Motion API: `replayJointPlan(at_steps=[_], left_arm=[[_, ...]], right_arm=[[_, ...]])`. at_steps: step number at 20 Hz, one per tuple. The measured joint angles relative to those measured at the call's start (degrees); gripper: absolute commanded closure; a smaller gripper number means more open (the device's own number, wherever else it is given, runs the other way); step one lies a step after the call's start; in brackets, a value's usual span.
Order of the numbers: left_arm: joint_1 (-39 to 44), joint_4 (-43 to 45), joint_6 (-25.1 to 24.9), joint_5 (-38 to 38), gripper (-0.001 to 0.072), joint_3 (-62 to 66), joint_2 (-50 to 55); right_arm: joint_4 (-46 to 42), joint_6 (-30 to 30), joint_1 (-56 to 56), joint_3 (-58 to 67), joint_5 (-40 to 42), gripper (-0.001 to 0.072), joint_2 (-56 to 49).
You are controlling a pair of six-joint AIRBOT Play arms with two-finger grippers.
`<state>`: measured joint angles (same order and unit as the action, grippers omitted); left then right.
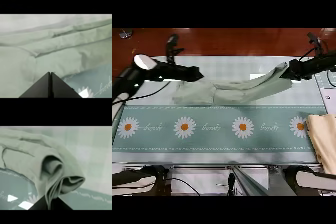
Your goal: Fold the shirts.
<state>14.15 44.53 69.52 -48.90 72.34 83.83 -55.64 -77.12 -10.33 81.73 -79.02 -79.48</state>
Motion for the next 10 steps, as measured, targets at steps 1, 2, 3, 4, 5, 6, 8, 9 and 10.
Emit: replayJointPlan(at_steps=[1,2,3,4,5,6,8,9,10], left_arm=[[2.9,0.7,0.9,0.4,0.0673,2.4,2.7],[6.0,2.0,2.8,0.6,0.0673,5.4,5.7],[8.9,4.2,5.5,0.1,0.0674,8.8,8.9],[11.5,6.0,8.3,-0.7,0.0673,12.1,12.0],[14.0,7.5,10.9,-1.6,0.0673,15.4,14.9],[16.6,8.3,13.5,-2.6,0.0673,18.7,17.8],[21.2,8.7,17.2,-4.7,0.0673,23.5,23.0],[23.3,7.6,18.3,-5.1,0.0673,25.1,25.0],[25.2,6.3,19.2,-5.2,0.0672,26.1,26.6]], right_arm=[[-1.0,-0.6,0.7,-2.4,0.2,0.0696,4.3],[-1.6,-1.2,1.4,-4.7,0.4,0.0696,7.9],[-1.9,-1.9,2.3,-6.8,0.5,0.0696,11.3],[-2.3,-2.4,3.2,-8.7,0.5,0.0696,14.3],[-2.6,-3.1,4.0,-10.0,0.6,0.0695,16.6],[-2.8,-3.7,4.8,-11.0,0.7,0.0695,18.5],[-3.0,-5.0,6.4,-12.3,1.2,0.0695,21.3],[-3.0,-5.3,7.1,-12.6,1.4,0.0695,22.1],[-3.0,-5.8,7.7,-12.9,1.7,0.0695,22.8]])
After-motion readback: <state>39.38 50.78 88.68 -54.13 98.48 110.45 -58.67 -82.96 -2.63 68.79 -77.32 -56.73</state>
